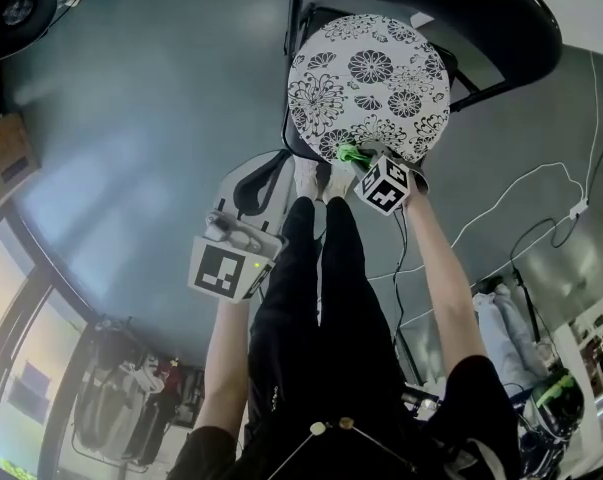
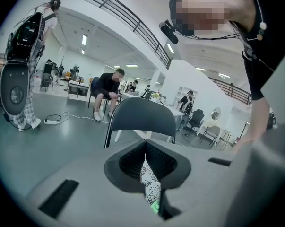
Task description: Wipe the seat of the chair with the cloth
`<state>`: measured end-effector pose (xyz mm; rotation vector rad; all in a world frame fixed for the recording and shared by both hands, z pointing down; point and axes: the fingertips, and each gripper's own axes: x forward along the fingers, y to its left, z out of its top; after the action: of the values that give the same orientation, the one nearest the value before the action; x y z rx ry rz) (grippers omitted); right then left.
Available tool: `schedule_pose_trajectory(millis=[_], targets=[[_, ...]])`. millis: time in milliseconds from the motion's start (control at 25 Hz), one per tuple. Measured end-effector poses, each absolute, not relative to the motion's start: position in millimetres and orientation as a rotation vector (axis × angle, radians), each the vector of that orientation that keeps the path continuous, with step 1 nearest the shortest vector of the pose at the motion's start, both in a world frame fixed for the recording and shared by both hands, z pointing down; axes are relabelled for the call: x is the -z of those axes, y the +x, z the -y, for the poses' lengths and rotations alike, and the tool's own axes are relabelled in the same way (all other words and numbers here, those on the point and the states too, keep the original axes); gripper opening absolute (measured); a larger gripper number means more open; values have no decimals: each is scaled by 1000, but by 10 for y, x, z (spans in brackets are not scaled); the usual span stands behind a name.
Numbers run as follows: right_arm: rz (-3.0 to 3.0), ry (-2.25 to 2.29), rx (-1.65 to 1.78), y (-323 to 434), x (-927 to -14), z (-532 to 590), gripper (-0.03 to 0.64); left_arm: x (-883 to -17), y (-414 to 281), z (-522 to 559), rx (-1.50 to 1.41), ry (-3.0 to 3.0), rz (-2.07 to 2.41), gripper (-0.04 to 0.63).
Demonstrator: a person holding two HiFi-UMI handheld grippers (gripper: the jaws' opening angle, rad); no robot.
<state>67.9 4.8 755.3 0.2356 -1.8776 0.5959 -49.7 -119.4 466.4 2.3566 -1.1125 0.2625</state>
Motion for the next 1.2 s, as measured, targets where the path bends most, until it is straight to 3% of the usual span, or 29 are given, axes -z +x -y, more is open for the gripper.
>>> schedule_pose_trajectory(millis=[320,920,1200], targets=[[1911,358,-556,824,-7397,317,86,-4628,-496,1211,-265,2376,1106,6],[1709,672,-444,2161,-7456,1852,86,-4636,-446,1208,-238,2373,1067,6],[1679,718,-411,2414,-7452,2139,86,-4676,-427,1163,-248,2363,1047,6]])
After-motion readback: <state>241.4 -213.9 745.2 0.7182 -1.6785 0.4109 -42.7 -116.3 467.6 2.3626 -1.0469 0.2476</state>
